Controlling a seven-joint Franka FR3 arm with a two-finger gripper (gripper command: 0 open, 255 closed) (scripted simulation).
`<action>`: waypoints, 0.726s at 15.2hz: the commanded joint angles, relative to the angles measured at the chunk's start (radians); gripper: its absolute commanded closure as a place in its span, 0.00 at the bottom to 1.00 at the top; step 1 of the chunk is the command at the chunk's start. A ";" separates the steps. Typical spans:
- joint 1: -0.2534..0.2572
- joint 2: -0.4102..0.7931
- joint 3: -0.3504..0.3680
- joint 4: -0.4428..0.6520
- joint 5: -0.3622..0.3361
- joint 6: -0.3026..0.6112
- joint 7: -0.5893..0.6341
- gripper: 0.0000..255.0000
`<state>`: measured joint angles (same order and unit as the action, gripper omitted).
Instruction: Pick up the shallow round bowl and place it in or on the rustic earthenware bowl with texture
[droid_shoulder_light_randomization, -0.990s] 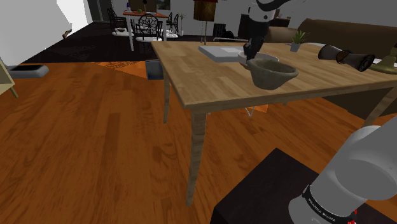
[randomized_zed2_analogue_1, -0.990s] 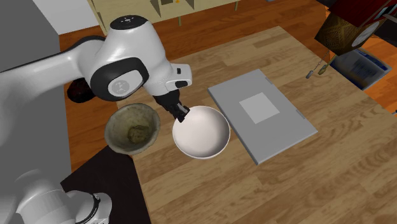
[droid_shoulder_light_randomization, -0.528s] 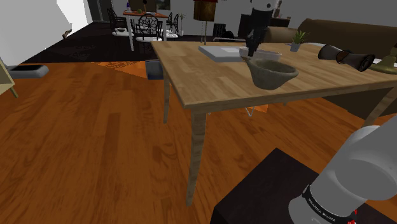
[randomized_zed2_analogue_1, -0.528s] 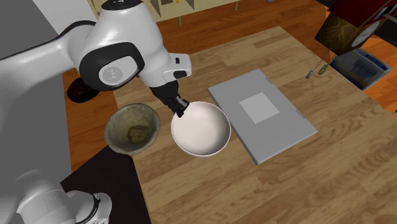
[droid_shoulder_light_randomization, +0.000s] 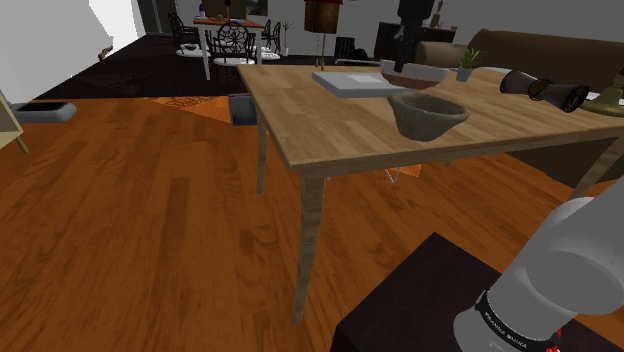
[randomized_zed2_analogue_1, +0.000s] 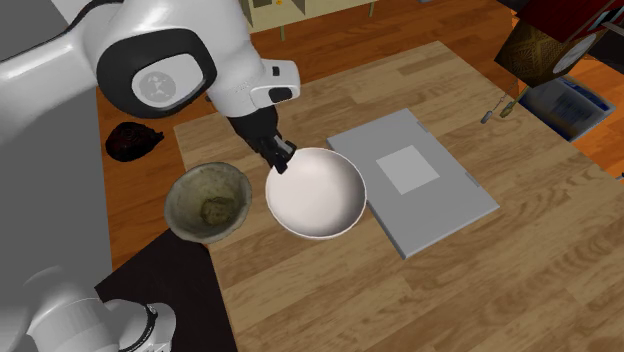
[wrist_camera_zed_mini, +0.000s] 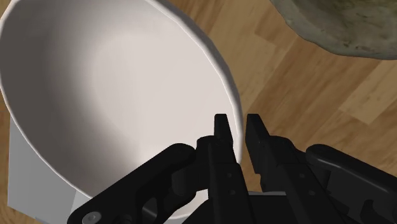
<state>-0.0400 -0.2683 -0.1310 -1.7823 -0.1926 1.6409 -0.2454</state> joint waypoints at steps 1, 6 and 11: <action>0.000 0.009 0.001 0.035 0.001 -0.026 -0.004 1.00; 0.001 0.036 0.001 0.133 0.005 -0.096 -0.017 1.00; 0.001 0.071 0.002 0.242 0.009 -0.168 -0.030 1.00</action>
<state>-0.0384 -0.2039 -0.1289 -1.5639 -0.1844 1.4886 -0.2716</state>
